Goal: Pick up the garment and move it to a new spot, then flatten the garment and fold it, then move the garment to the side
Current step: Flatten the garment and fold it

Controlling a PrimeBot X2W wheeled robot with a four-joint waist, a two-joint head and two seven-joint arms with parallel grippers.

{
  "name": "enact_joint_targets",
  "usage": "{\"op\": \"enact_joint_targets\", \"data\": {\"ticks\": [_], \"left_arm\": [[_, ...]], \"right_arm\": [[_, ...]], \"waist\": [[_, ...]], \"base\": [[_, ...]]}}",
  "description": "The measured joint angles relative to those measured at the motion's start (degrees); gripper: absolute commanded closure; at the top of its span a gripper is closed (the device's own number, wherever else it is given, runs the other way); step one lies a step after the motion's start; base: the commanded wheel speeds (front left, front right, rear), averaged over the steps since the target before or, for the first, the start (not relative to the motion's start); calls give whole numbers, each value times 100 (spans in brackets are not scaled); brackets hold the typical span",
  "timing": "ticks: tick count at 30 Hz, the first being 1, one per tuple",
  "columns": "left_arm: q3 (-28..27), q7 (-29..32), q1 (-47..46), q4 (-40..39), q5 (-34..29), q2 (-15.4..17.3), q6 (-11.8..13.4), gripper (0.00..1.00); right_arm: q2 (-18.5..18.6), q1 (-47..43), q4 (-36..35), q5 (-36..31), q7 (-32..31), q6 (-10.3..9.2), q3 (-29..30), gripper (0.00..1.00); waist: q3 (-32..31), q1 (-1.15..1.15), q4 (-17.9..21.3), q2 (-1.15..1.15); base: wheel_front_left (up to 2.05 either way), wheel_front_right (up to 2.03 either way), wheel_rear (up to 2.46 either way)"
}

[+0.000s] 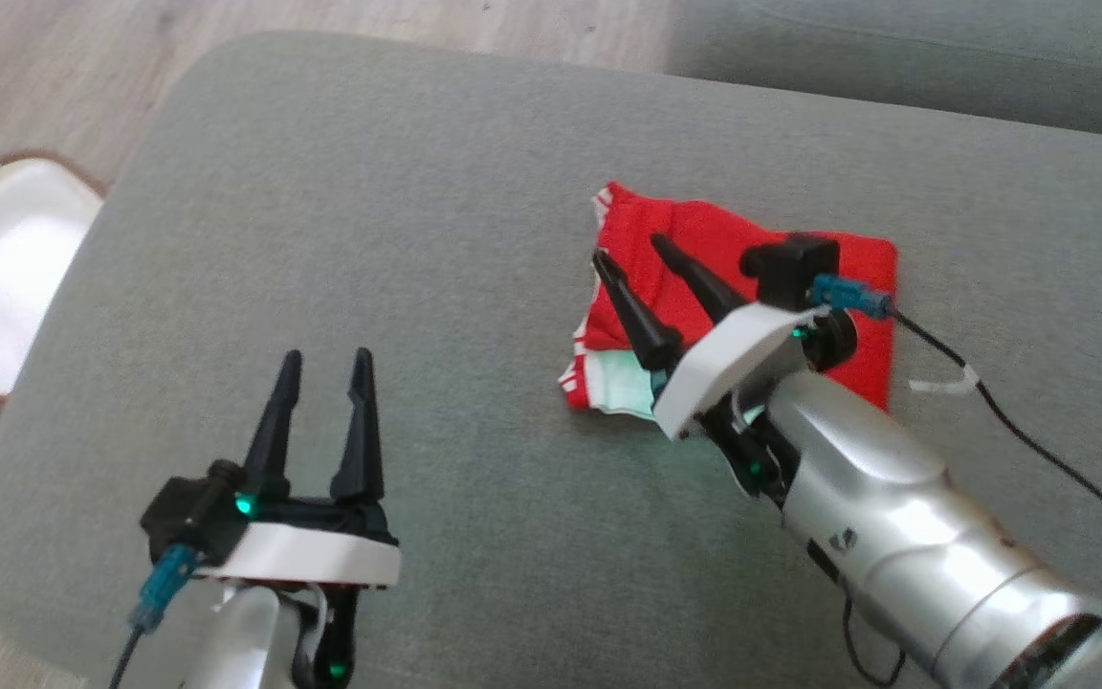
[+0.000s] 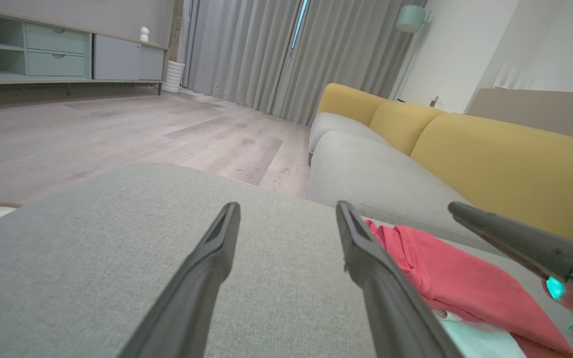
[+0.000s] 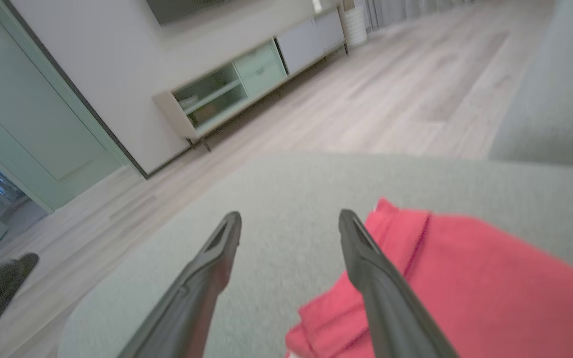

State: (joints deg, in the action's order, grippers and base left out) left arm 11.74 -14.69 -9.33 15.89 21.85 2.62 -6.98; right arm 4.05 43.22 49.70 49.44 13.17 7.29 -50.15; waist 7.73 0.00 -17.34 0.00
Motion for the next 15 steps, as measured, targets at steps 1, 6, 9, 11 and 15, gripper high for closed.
{"op": "enact_joint_targets", "data": {"ticks": [1,6,9,11,15], "left_arm": [[-51,-1,0,-19,0,1,0,0],[-187,-1,3,-123,-36,-1,-1,0],[-282,0,5,-170,-74,3,0,0],[-293,0,5,-193,-74,0,-1,0],[-343,0,15,-223,-76,0,-1,0]], "right_arm": [[0,69,-38,-3,41,0,-5,0],[-11,360,-65,-449,103,0,446,0],[4,384,-46,-1265,104,0,1300,0],[68,336,-108,-1759,104,0,1837,0],[280,14,-387,-2510,115,0,2549,0]], "waist": [[-19,0,59,0],[-116,0,408,0],[-172,0,627,0],[-210,0,757,0],[-270,0,923,0]], "base": [[0,0,0],[0,0,0],[0,0,0],[0,0,0],[0,0,0]]}}
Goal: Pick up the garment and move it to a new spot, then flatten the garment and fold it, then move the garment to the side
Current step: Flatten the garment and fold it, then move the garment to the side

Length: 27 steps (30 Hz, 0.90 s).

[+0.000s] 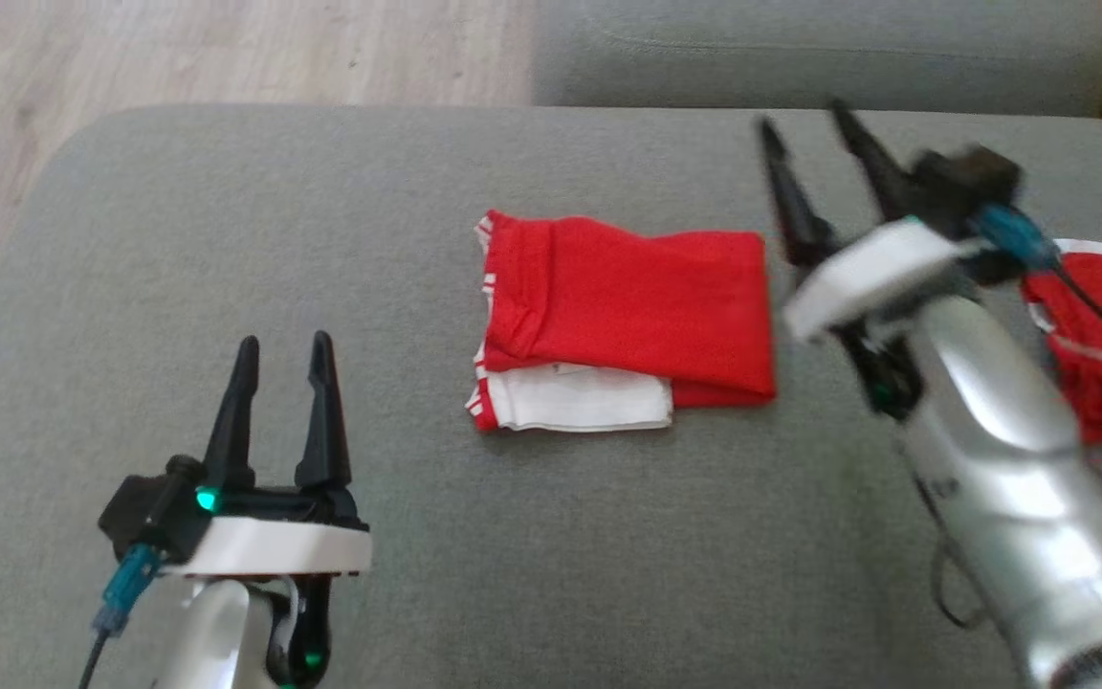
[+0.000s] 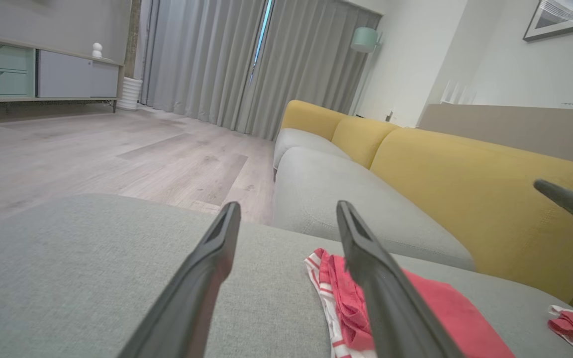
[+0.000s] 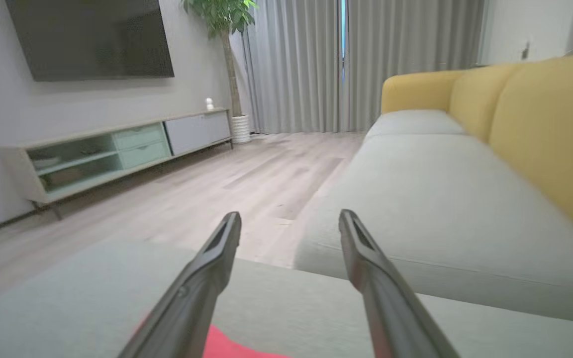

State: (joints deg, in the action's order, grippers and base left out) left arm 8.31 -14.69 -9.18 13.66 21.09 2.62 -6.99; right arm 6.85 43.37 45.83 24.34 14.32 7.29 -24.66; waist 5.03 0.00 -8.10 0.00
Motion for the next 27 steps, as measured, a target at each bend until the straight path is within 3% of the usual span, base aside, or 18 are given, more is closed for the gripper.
{"op": "enact_joint_targets", "data": {"ticks": [5,12,20,27], "left_arm": [[-105,0,9,-53,-41,1,0,0],[-122,-1,28,-90,-48,0,-1,0],[-126,-1,197,-71,-49,2,-4,0],[-133,-1,215,-64,-51,1,-5,0]], "right_arm": [[275,-965,-516,-1069,10,0,1110,0],[38,-2118,-1401,-1953,14,0,2245,0],[-321,-3073,-2135,-2257,14,0,2794,0],[-400,-3234,-2337,-2302,14,0,2870,0]], "waist": [[-67,0,215,0],[-107,0,423,0],[-135,0,542,0],[-156,0,572,0]], "base": [[0,0,0],[0,0,0],[0,0,0],[0,0,0]]}}
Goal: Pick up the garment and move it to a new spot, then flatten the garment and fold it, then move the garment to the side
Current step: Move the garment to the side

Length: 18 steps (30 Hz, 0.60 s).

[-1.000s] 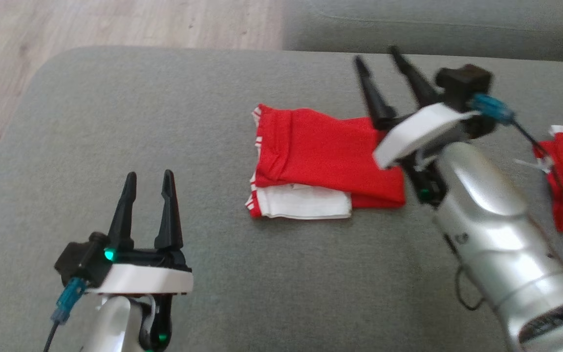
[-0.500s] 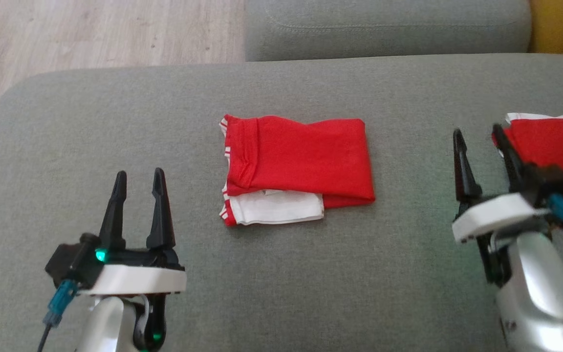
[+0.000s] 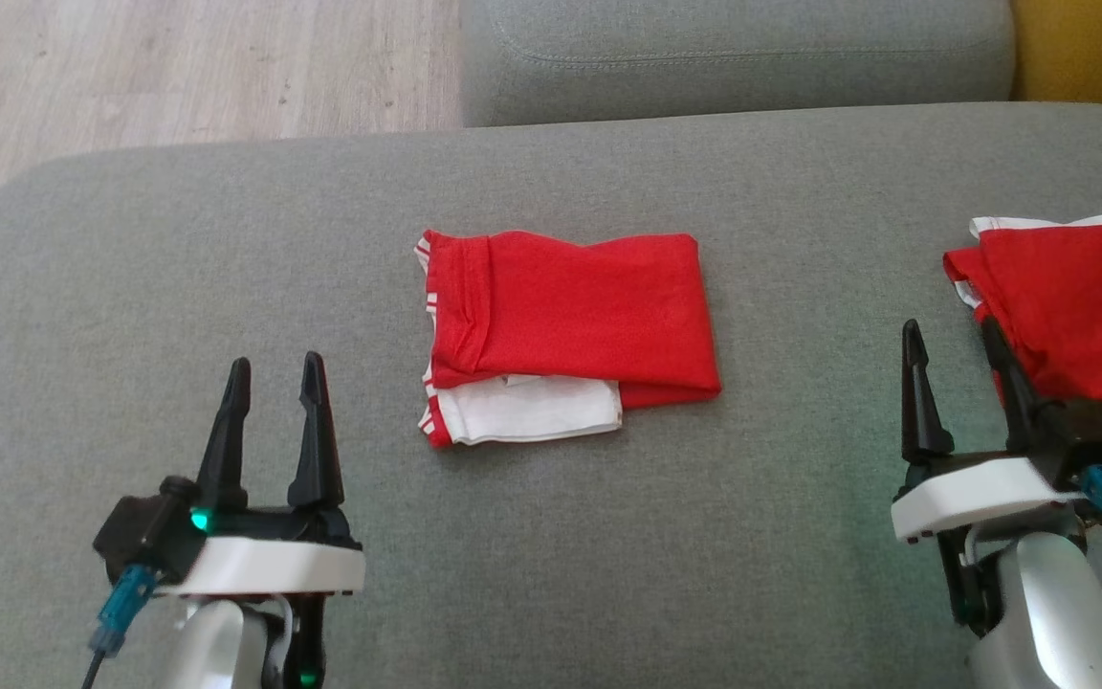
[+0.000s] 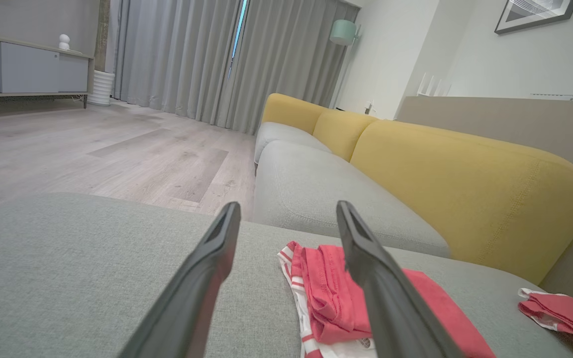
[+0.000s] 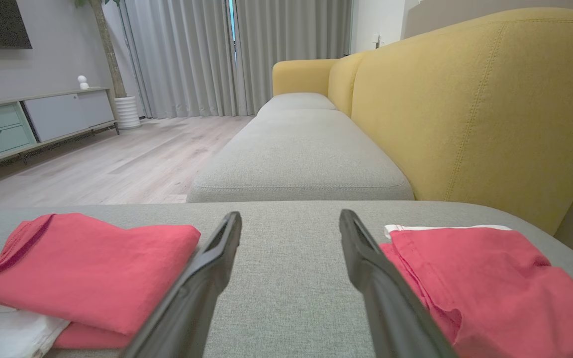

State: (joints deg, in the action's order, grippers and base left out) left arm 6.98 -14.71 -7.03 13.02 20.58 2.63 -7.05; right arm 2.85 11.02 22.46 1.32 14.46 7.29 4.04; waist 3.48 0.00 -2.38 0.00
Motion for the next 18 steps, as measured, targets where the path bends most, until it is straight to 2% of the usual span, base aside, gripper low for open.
{"op": "enact_joint_targets", "data": {"ticks": [18], "left_arm": [[14,0,31,38,-52,0,-2,0]], "right_arm": [[-9,4,85,131,0,0,-74,0]], "waist": [[68,0,-62,0]], "base": [[0,0,0]]}}
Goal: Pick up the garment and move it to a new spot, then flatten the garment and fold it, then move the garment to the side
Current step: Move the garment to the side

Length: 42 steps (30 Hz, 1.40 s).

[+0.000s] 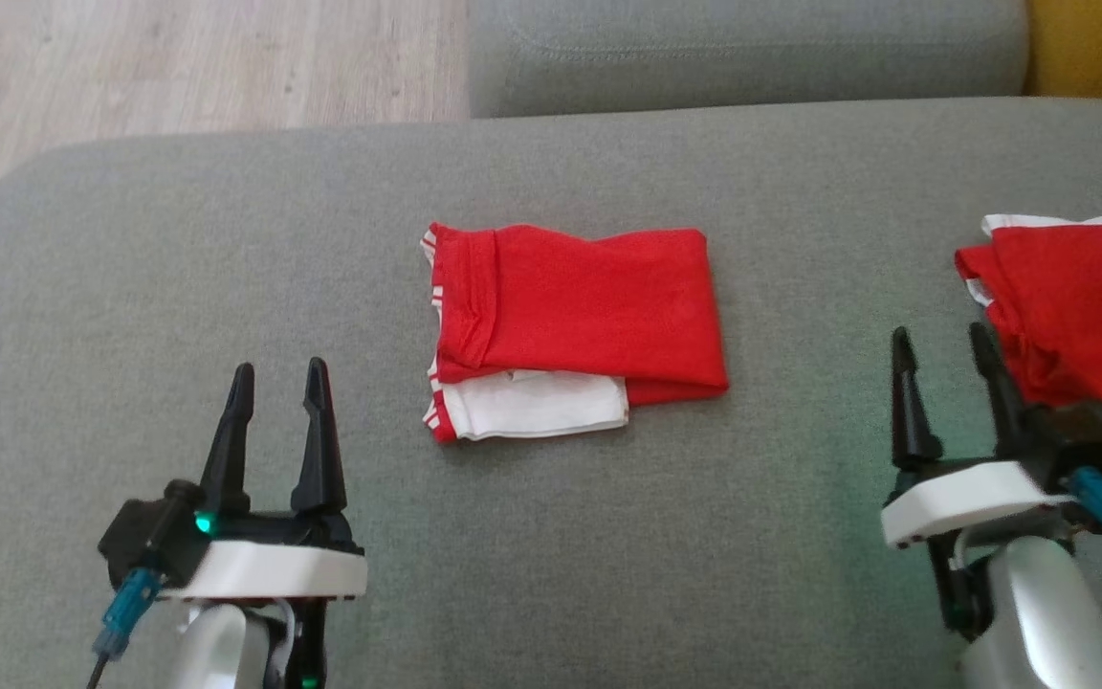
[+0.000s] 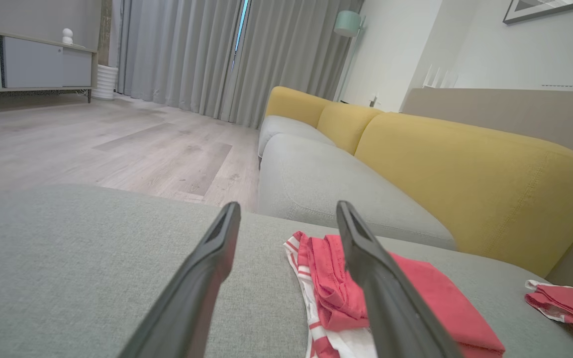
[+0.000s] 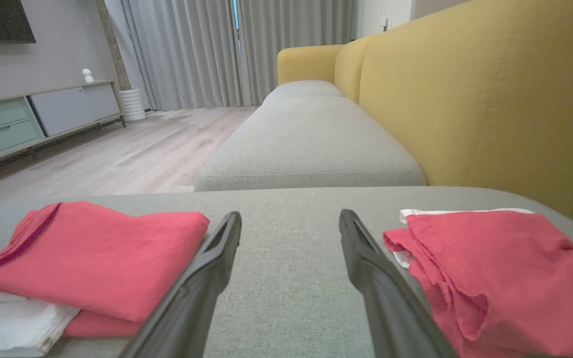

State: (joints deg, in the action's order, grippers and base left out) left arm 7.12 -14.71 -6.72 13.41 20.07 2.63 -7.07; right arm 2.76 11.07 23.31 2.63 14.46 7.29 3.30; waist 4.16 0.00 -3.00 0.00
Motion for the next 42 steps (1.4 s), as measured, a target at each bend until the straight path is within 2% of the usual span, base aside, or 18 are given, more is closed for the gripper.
{"op": "enact_joint_targets", "data": {"ticks": [4,10,16,18,25,26,27,30,35,39,42], "left_arm": [[33,0,-18,-24,0,1,0,0],[208,0,-246,-18,0,1,-1,0],[393,0,-385,51,5,0,-5,0],[439,1,-387,77,7,-5,-7,0],[571,0,-526,100,64,-3,0,0],[584,1,-530,100,64,-5,1,0],[587,0,-530,100,64,-5,1,0],[584,0,-530,101,64,-3,3,0],[598,0,-532,85,60,-3,3,0],[716,0,-551,13,60,-3,3,0],[896,0,-649,-48,63,-2,9,0]], "right_arm": [[0,140,270,35,-68,0,-241,0],[8,1046,945,316,-552,0,-664,0],[24,1650,2046,1011,-1058,0,-1033,0],[29,1794,2339,1502,-1156,0,-1215,0],[67,2440,3185,1755,-1245,0,-1746,0],[87,2524,3277,1756,-1244,0,-1803,44],[101,2599,3353,1755,-1226,0,-1867,100],[120,2711,3535,1680,-928,0,-2117,100],[100,2863,3822,787,-309,0,-2275,100],[214,3093,3704,123,-112,0,-2283,100],[433,3130,3464,-171,-66,0,-2277,100]], "waist": [[142,0,-56,0],[398,-1,-266,0],[616,-1,-563,0],[676,-1,-671,0],[854,-1,-957,0],[869,-1,-979,0],[880,-1,-993,0],[871,-1,-961,0],[820,0,-742,0],[761,-1,-464,0],[721,0,-212,0]], "base": [[0,0,0],[0,0,0],[0,0,0],[0,0,0],[0,0,0],[0,0,0],[0,0,0],[0,0,0],[0,0,0],[0,0,0],[0,0,0]]}}
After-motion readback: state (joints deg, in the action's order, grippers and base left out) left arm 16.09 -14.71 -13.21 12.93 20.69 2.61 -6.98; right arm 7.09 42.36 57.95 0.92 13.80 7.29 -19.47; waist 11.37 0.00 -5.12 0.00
